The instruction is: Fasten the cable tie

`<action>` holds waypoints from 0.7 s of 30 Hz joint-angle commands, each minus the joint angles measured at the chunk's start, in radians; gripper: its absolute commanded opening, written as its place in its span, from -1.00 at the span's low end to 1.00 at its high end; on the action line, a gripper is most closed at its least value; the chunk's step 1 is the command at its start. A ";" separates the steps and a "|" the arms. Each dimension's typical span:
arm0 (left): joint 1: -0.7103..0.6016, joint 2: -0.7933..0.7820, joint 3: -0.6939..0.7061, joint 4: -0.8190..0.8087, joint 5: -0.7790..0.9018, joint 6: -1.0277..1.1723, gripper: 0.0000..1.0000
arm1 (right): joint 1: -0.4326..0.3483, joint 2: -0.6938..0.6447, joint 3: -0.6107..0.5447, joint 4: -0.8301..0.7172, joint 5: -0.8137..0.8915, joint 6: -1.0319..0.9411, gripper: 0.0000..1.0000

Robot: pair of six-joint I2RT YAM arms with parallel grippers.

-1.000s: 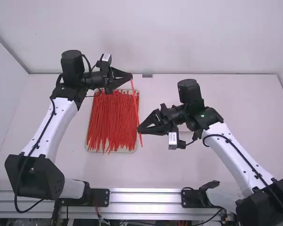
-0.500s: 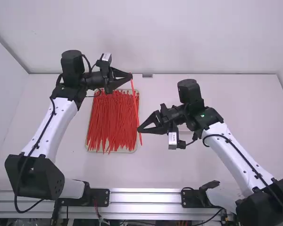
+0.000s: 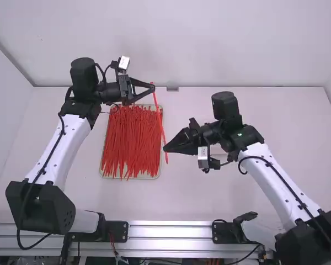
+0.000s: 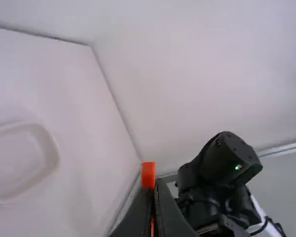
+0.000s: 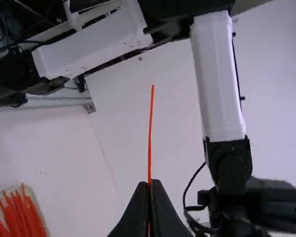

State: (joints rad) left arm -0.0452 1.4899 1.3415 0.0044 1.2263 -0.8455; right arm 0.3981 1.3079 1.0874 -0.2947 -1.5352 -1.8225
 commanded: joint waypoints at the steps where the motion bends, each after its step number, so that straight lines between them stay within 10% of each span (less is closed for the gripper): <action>1: -0.007 0.003 -0.005 0.000 0.012 0.077 -0.96 | -0.014 0.001 0.024 -0.007 -0.013 0.098 -1.00; 21: -0.028 0.003 -0.005 -0.001 0.015 0.372 -0.96 | 0.019 0.001 0.024 0.023 -0.006 0.645 -1.00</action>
State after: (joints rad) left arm -0.0532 1.4899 1.3415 0.0036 1.2381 -0.5274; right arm 0.4095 1.3083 1.0874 -0.2794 -1.5227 -1.2770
